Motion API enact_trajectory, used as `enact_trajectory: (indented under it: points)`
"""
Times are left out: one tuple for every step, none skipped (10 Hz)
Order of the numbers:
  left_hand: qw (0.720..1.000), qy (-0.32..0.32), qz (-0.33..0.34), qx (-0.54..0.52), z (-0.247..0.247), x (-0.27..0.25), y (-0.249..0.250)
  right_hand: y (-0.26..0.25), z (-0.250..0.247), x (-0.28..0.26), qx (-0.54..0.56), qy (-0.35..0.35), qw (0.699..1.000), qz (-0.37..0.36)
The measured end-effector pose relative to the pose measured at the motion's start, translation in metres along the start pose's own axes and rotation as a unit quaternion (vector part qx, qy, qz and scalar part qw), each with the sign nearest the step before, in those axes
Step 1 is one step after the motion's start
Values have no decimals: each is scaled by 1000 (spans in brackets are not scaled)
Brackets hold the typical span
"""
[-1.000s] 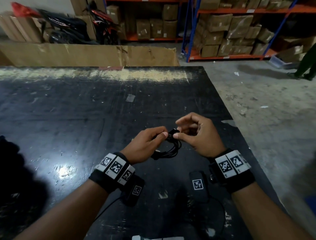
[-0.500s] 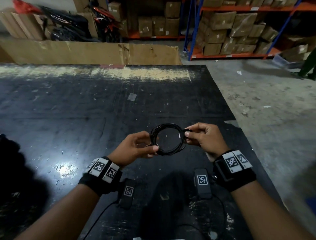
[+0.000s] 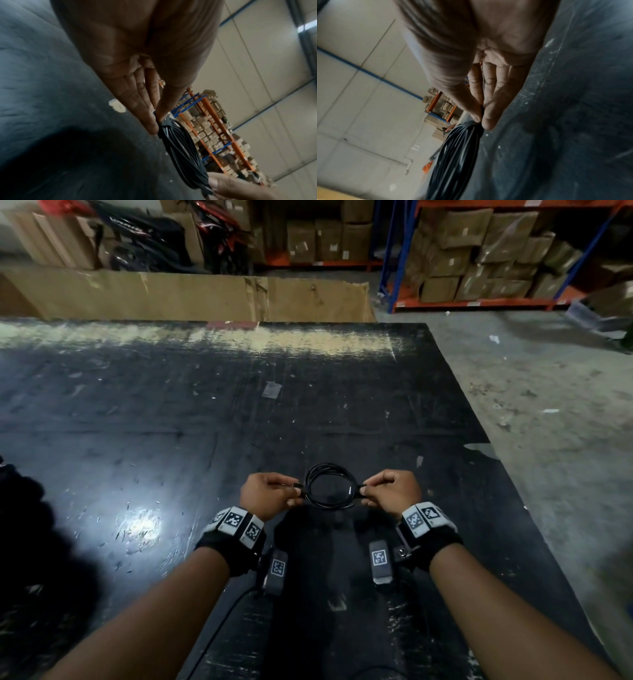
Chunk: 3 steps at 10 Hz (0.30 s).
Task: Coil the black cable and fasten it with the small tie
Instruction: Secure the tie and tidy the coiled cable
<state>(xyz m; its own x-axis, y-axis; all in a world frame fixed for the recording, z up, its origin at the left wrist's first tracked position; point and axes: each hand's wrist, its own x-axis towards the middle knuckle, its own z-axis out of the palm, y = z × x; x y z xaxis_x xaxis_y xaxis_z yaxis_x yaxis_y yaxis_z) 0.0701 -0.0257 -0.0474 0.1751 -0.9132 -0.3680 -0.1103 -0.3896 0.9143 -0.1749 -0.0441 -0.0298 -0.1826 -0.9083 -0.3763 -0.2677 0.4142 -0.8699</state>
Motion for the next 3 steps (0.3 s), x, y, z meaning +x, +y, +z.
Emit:
enact_trajectory:
  points:
    - [1000,22,-18,10,5,20,-9,2,9,13,-53,8,999,-10]
    - [996,39,-8,75,10,31,-11,4,18,22,-80,0,997,-20]
    - [984,65,22,165,3,34,-10,2,16,25,-109,-7,994,-23]
